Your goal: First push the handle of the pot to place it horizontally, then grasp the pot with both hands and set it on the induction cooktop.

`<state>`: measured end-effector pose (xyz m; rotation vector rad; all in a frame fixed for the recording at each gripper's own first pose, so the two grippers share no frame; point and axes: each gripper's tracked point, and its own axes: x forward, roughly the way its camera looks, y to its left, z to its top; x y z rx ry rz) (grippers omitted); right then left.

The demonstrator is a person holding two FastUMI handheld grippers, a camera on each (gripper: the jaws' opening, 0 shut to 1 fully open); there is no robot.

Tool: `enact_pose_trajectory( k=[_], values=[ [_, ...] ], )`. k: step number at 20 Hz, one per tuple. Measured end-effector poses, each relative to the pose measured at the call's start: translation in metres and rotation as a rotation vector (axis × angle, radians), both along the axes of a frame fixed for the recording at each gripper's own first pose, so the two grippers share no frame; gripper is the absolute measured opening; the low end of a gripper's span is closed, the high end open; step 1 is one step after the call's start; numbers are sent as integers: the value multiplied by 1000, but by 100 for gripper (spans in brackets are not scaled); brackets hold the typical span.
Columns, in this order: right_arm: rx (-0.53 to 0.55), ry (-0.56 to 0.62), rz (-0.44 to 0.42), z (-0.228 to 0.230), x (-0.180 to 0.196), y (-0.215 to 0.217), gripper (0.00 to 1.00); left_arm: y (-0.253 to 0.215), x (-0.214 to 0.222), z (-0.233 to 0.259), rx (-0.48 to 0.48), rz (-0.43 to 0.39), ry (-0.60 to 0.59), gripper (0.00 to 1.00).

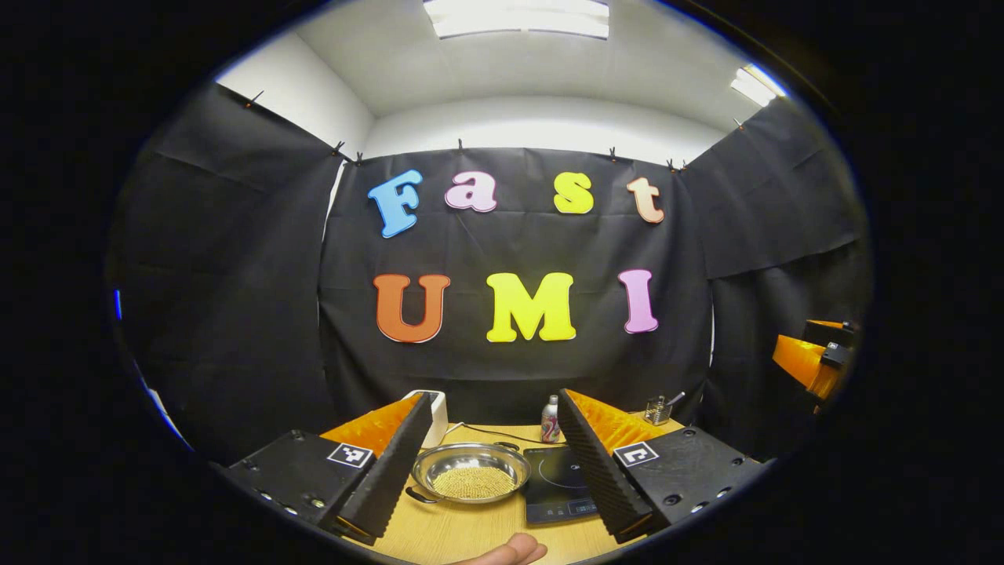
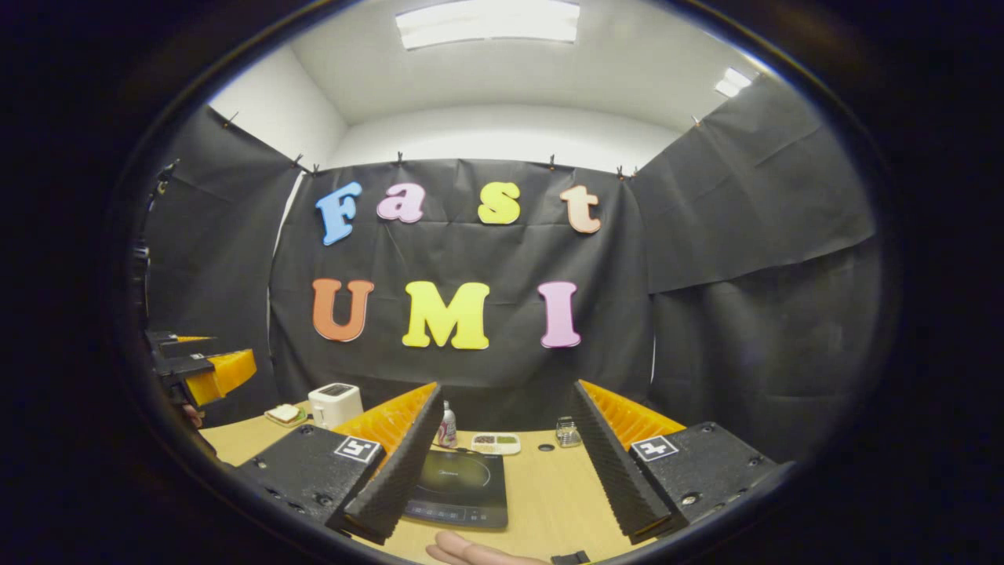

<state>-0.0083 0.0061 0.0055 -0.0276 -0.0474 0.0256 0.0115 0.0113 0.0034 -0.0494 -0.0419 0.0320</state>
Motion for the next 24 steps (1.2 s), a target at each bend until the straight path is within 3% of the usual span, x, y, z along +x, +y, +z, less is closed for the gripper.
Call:
enact_pose_trajectory(
  k=[5, 8, 9, 10, 11, 13, 14, 16, 24],
  values=[
    [-13, -13, 6, -3, -2, 3, 100, 4, 13, -20, 3, -19, 50, 92],
    [-17, -13, 3, -6, -2, 3, 100, 3, 31, -47, -4, -63, 136, 58],
    [-19, -13, 3, -7, -1, 4, 100, 6, 33, -53, -5, -64, 158, 34],
    [-20, -11, 4, -10, 0, 5, 100, 9, 38, -61, -2, -62, 185, 43],
    [-20, -7, 6, -11, 0, 6, 100, 11, 44, -75, 7, -68, 211, 43],
    [-19, 0, 6, -16, 3, 5, 100, 13, 52, -93, -5, -78, 274, 0],
    [-18, 2, 5, -18, 5, 5, 99, 15, 53, -104, -10, -80, 308, 5],
    [-15, 9, 2, -22, 8, 3, 98, 16, 68, -139, -20, -104, 402, 0],
    [4, 56, -15, -45, 24, -8, 99, 28, 82, -244, -62, -134, 755, 0]
  ],
)
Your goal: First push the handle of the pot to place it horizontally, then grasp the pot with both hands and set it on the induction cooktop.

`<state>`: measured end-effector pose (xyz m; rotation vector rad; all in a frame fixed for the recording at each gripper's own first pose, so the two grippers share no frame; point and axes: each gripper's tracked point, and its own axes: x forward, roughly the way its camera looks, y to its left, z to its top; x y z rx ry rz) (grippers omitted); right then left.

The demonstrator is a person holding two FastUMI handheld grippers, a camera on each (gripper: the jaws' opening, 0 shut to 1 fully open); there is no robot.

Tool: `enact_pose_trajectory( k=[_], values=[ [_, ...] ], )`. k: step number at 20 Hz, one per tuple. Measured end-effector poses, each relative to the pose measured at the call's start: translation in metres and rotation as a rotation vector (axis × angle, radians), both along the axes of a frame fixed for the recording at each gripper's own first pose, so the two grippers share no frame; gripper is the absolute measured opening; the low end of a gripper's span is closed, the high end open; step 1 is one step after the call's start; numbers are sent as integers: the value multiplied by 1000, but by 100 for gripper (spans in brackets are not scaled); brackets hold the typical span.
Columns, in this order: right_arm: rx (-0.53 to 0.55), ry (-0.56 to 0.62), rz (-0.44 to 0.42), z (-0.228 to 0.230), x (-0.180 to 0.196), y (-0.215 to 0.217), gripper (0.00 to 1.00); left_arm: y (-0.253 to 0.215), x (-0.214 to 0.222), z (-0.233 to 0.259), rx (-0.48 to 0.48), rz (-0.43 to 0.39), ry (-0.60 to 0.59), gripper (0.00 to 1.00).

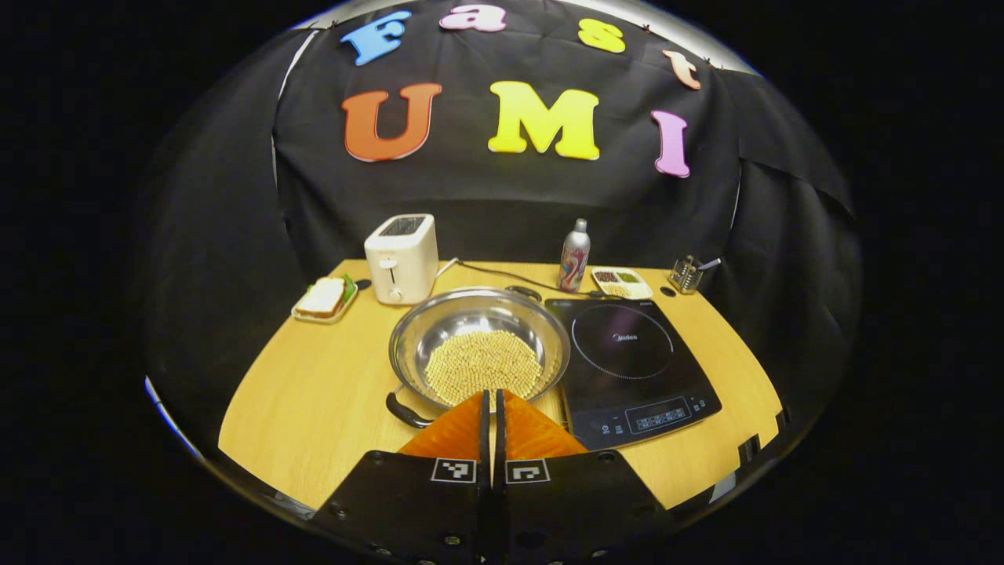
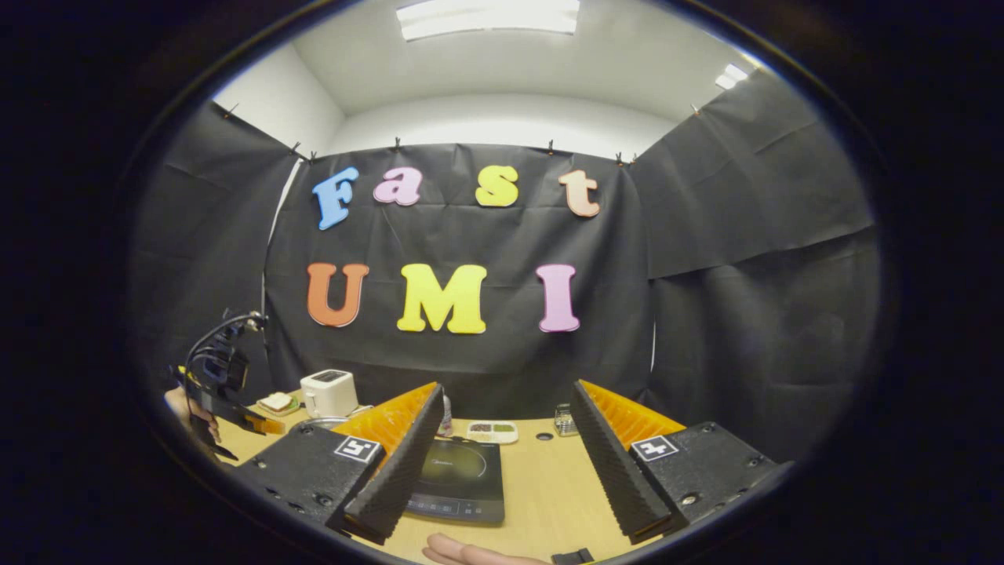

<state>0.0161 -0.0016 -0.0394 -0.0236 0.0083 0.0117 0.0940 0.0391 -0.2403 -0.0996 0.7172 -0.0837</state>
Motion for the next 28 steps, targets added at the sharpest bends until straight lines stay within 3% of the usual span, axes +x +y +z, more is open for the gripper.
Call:
enact_pose_trajectory(
  k=[9, 14, 15, 16, 17, 18, 19, 20, 21, 22, 23, 24, 25, 27, 28],
  values=[
    [-9, 13, 12, -9, 10, 5, 98, 16, 17, -105, 41, -51, 285, 0],
    [-5, 44, -22, -22, 19, -4, 98, 31, 17, -117, 10, -7, 326, 0],
    [-1, 51, -26, -23, 21, -4, 98, 28, 16, -121, -3, -17, 335, 10],
    [4, 54, -25, -25, 22, -4, 98, 29, 16, -123, -3, -11, 337, 0],
    [5, 57, -23, -24, 24, -3, 99, 32, 16, -120, 13, -7, 332, 10],
    [3, 60, -23, -26, 25, -3, 100, 36, 17, -123, 27, -2, 330, 10],
    [1, 62, -21, -26, 26, -3, 98, 40, 18, -123, 35, 5, 329, 0],
    [0, 64, -18, -27, 27, -1, 98, 44, 20, -125, 42, 11, 332, 10],
    [-2, 66, -15, -27, 28, 0, 99, 49, 20, -126, 47, 19, 332, 0],
    [-1, 67, -15, -26, 31, 1, 99, 55, 21, -129, 47, 28, 333, 11],
    [1, 70, -16, -25, 33, 1, 98, 60, 22, -130, 44, 37, 339, 0],
    [3, 74, -16, -26, 36, 1, 98, 64, 23, -131, 36, 43, 343, 11],
    [1, 77, -17, -26, 39, 1, 100, 68, 25, -131, 23, 45, 346, 0],
    [-3, 83, -14, -26, 46, 3, 100, 75, 29, -132, -11, 60, 355, 0],
    [-5, 87, -12, -26, 49, 5, 98, 79, 33, -131, -19, 69, 354, 10]
  ],
)
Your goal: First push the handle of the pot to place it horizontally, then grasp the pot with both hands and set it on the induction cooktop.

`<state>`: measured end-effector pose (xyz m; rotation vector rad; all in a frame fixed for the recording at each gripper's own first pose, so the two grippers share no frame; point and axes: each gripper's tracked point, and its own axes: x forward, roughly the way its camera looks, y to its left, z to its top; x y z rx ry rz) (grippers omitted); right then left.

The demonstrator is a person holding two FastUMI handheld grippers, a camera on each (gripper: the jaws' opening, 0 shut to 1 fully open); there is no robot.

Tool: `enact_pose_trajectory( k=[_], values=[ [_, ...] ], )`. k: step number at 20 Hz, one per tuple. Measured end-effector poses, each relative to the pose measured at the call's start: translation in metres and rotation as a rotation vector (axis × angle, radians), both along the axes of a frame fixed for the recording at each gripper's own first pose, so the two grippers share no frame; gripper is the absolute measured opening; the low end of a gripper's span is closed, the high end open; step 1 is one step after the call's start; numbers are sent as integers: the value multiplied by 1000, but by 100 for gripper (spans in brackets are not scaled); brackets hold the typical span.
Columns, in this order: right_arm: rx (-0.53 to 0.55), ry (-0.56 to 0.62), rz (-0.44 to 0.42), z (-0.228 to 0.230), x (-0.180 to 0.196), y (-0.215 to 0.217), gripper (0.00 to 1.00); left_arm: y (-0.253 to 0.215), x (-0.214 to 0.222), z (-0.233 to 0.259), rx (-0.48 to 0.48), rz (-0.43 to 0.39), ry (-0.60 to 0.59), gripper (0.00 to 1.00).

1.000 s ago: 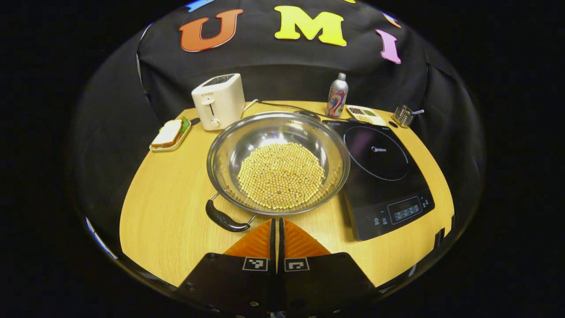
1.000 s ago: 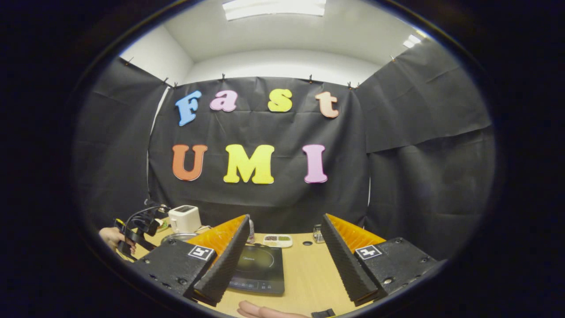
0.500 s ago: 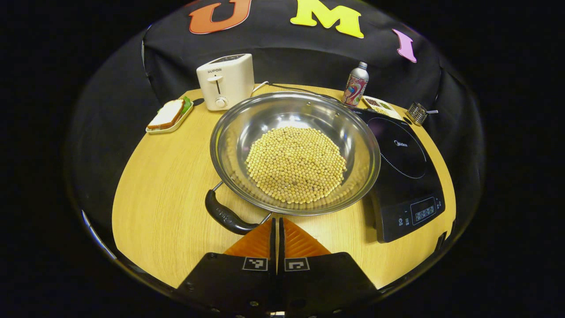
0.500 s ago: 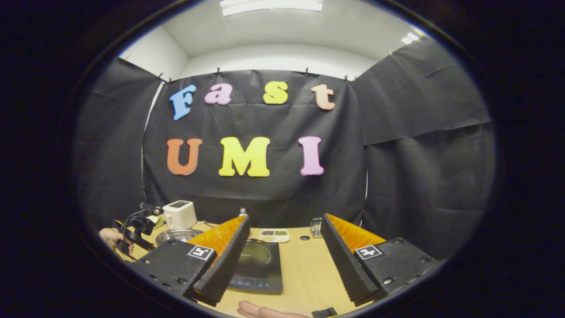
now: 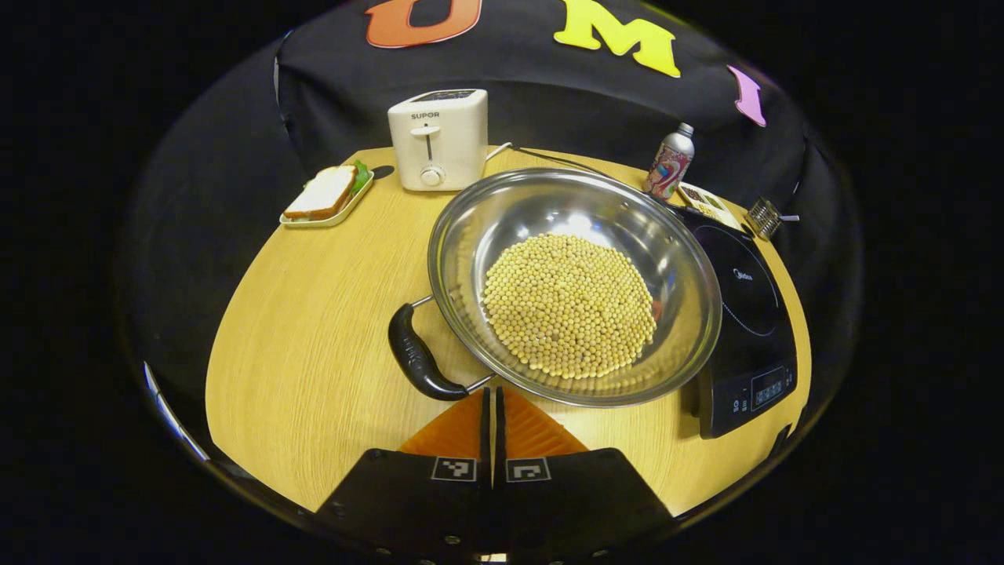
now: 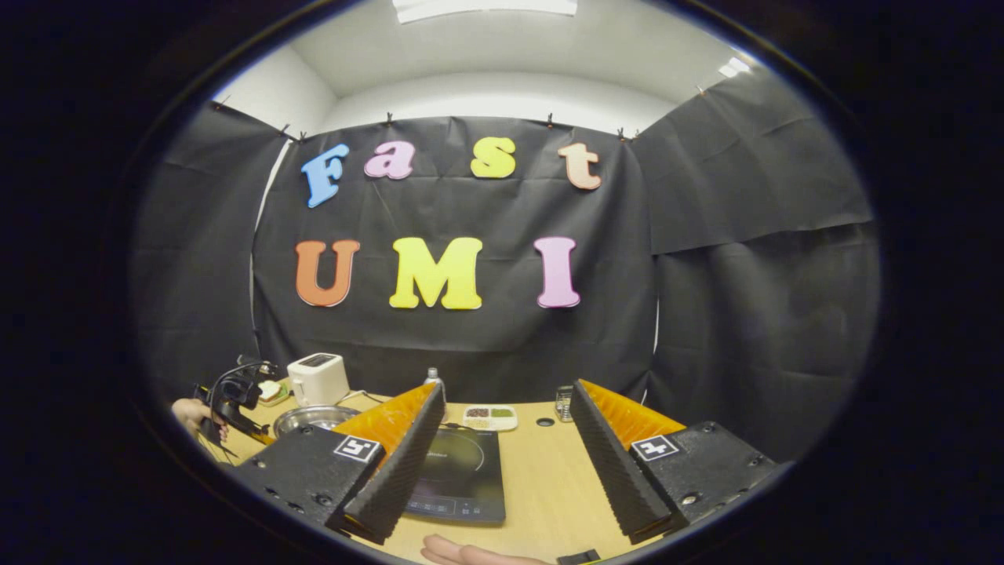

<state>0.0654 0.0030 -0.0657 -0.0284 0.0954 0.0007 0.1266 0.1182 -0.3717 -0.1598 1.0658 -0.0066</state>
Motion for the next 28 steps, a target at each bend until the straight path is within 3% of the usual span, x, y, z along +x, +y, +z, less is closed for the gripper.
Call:
enact_pose_trajectory(
  k=[1, 6, 7, 8, 9, 10, 11, 12, 13, 14, 17, 18, 19, 20, 21, 22, 23, 24, 25, 26, 28],
  values=[
    [-4, 4, -4, -1, 5, 0, 100, 5, 4, -1, -3, 10, 2, 0],
    [8, 28, -9, -7, 29, 7, 99, 23, 20, -7, -8, 21, 20, 0],
    [5, 37, -10, -12, 34, 8, 98, 31, 23, -11, 10, 24, 32, 10],
    [1, 40, -11, -16, 40, 9, 99, 36, 27, -14, 8, 26, 45, 10],
    [-4, 45, -14, -19, 44, 11, 99, 42, 31, -17, 10, 41, 48, 0],
    [-11, 49, -10, -24, 48, 15, 99, 47, 37, -19, 18, 49, 48, 10],
    [-18, 53, -1, -27, 52, 19, 99, 52, 41, -21, 25, 50, 48, 0],
    [-29, 52, 5, -30, 57, 22, 99, 56, 46, -22, 36, 52, 45, 0],
    [-36, 55, 9, -33, 62, 24, 99, 61, 51, -24, 51, 56, 51, 10],
    [-37, 57, 14, -37, 66, 28, 99, 63, 54, -24, 60, 62, 53, 0],
    [-44, 75, 30, -45, 77, 34, 99, 68, 64, -25, 59, 71, 60, 0],
    [-45, 82, 27, -48, 81, 33, 99, 70, 66, -25, 55, 74, 61, 11],
    [-44, 89, 24, -50, 84, 33, 99, 71, 68, -25, 53, 75, 62, 0],
    [-41, 97, 23, -54, 86, 34, 99, 73, 70, -25, 52, 77, 60, 0],
    [-34, 108, 28, -57, 87, 37, 99, 74, 72, -26, 51, 81, 60, 10],
    [-21, 122, 40, -61, 87, 41, 99, 74, 73, -26, 48, 85, 58, 0],
    [-7, 126, 53, -62, 87, 47, 99, 75, 74, -26, 47, 89, 56, 11],
    [1, 125, 58, -62, 88, 51, 99, 77, 73, -27, 58, 97, 58, 11],
    [-7, 122, 58, -63, 90, 54, 99, 84, 70, -27, 94, 108, 56, 0],
    [-22, 121, 52, -67, 92, 56, 100, 94, 67, -23, 154, 112, 49, 1],
    [-49, 139, 63, -77, 94, 69, 100, 86, 62, -17, 157, 92, 20, 9]
  ],
)
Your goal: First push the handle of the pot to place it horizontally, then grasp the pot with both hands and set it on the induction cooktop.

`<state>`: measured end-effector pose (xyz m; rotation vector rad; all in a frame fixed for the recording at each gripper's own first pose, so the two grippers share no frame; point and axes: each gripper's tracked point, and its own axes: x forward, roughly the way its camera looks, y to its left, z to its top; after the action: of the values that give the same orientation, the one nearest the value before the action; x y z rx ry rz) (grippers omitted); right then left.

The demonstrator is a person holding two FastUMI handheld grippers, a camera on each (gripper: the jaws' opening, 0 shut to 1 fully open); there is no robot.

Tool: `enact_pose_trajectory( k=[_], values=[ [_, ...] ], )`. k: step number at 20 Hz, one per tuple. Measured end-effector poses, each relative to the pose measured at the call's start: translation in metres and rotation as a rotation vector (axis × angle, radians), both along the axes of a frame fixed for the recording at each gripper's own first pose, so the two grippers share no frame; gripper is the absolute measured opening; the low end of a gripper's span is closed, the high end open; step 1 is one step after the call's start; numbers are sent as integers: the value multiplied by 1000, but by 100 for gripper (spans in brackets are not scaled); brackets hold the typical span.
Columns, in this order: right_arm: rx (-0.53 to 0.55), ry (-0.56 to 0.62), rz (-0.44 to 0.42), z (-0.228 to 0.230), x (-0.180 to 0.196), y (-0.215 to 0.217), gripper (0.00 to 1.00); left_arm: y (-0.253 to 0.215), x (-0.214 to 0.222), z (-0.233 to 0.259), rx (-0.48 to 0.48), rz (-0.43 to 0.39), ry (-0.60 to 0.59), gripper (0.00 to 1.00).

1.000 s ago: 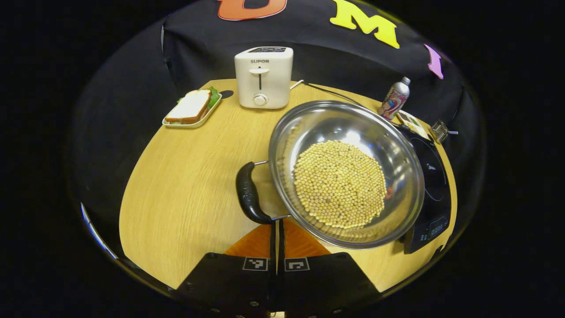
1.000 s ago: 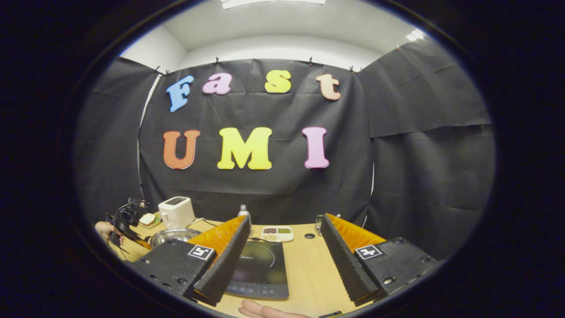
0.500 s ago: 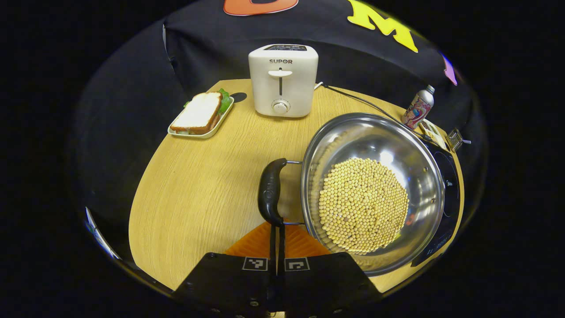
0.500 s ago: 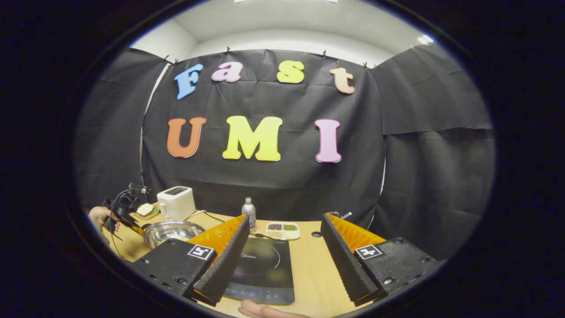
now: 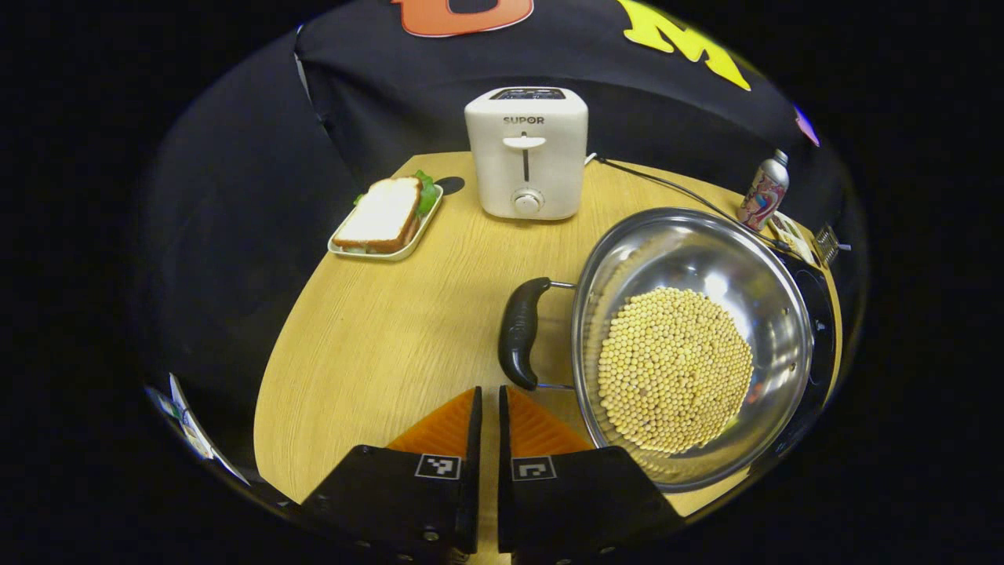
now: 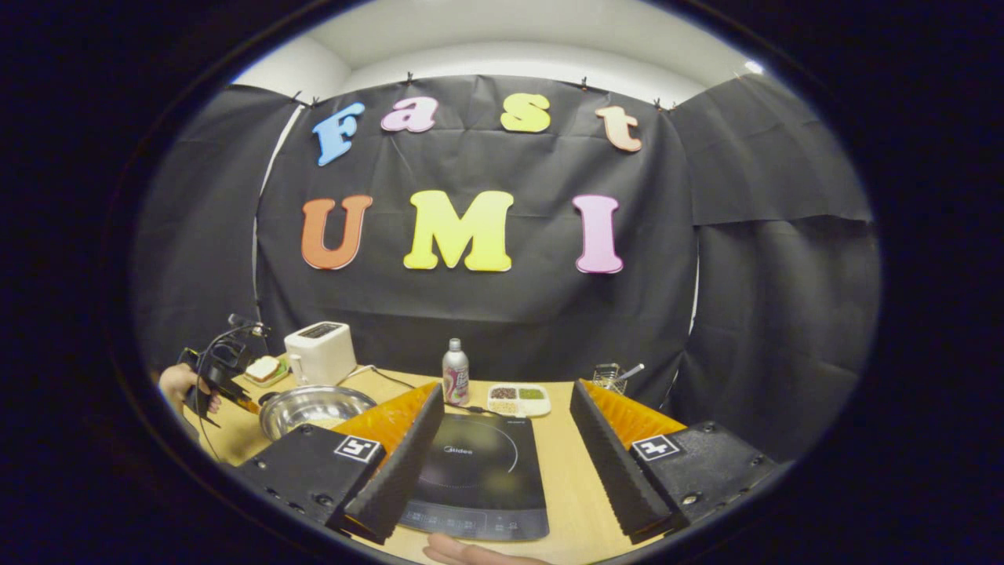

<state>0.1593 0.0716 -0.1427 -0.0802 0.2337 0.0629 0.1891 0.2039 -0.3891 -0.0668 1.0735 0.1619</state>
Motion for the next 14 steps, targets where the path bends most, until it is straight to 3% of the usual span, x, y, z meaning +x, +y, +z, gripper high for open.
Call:
enact_pose_trajectory(
  k=[2, 3, 4, 5, 6, 7, 8, 10, 14],
  values=[
    [-9, 32, 35, -13, 0, 19, 99, -10, -7, 16, -16, -22, -44, 9],
    [-10, 37, 55, -15, 0, 29, 100, -12, -8, 26, -9, -30, -71, 15],
    [-13, 42, 65, -18, 2, 36, 100, -17, -10, 33, -17, -42, -95, 31],
    [-15, 46, 67, -22, 4, 41, 99, -22, -14, 41, -27, -52, -106, 39],
    [-19, 48, 68, -26, 7, 47, 99, -27, -18, 49, -36, -57, -122, 57],
    [-27, 53, 67, -31, 9, 52, 99, -28, -18, 58, -33, -62, -148, 56],
    [-34, 61, 69, -38, 11, 58, 99, -31, -22, 65, -35, -64, -165, 76],
    [-44, 80, 71, -51, 18, 68, 99, -37, -20, 78, -50, -76, -216, 98],
    [-27, 146, 81, -82, 33, 89, 99, -33, -4, 89, -29, -73, -300, 97]
  ],
)
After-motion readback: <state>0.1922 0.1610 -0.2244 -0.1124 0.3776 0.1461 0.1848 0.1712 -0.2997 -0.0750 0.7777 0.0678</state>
